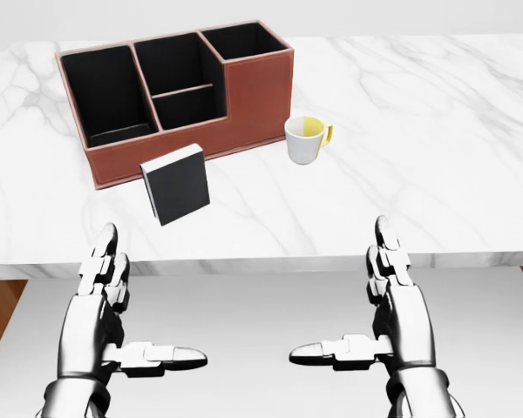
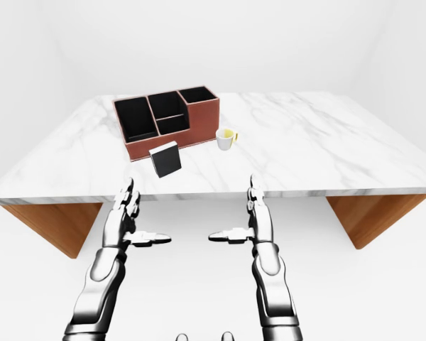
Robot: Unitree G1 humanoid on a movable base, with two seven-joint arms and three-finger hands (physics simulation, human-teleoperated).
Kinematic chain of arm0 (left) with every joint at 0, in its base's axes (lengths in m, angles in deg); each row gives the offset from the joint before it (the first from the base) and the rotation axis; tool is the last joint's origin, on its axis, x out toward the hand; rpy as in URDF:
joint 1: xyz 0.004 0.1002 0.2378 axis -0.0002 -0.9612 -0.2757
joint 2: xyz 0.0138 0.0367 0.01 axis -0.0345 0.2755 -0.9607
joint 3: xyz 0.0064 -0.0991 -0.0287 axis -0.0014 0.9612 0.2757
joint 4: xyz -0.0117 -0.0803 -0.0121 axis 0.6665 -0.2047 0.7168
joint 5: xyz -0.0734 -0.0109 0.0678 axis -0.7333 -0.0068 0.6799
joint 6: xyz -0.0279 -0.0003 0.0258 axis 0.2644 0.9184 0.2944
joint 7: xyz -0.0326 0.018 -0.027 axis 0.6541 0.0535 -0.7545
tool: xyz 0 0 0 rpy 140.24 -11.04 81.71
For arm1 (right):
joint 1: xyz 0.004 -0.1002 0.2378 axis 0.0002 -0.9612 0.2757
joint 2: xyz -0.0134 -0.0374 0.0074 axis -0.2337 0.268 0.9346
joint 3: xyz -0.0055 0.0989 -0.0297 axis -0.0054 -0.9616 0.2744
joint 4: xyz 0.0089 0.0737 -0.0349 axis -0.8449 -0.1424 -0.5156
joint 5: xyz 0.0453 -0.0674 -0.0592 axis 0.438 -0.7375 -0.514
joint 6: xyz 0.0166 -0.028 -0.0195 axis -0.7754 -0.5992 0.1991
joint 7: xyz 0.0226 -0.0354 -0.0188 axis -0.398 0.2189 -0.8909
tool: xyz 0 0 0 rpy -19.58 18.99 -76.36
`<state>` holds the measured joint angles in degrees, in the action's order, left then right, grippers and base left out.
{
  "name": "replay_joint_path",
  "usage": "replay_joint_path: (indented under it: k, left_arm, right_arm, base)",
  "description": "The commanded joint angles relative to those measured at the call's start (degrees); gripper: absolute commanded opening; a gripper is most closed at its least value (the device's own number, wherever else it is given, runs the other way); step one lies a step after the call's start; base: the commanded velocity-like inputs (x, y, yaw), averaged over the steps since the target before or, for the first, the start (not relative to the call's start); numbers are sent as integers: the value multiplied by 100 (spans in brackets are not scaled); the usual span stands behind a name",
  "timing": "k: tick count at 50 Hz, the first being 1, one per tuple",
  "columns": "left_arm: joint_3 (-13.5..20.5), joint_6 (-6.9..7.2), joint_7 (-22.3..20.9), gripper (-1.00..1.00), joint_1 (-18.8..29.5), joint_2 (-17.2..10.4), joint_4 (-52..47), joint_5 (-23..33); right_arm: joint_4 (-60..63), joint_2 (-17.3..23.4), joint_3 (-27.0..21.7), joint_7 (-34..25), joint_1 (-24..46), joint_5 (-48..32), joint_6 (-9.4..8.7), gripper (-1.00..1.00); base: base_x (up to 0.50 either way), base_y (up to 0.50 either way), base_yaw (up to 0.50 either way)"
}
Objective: Pick up the book and place it in the front compartment of the caddy.
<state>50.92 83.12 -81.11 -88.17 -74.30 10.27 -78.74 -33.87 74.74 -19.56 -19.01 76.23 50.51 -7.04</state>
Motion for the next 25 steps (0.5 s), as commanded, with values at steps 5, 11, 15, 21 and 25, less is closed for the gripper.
replay_joint_path:
  k: [5, 11, 15, 21, 25]
  left_arm:
    - [91, 28, -134, 100, -125, -47, -233, -13]
    - [88, 106, -143, 100, -183, -43, -404, -11]
    - [112, 248, -166, 100, -259, -49, -688, -47]
    - [144, 488, -207, 100, -447, -44, -1241, -92]
    - [184, 510, -237, 100, -548, -42, -1567, -129]
  right_arm:
    - [656, 45, -98, -203, -260, 90, -234, 100]
    - [781, 48, -136, -215, -296, 98, -291, 100]
    - [1230, 53, -88, -268, -472, 62, -483, 100]
    - [1904, 17, -33, -317, -729, 8, -498, 100]
    - [2322, 6, -47, -339, -871, 16, -498, 100]
  base:
    - [0, 0, 0]
    - [0, 0, 0]
    - [0, 0, 0]
    - [0, 0, 0]
    - [0, 0, 0]
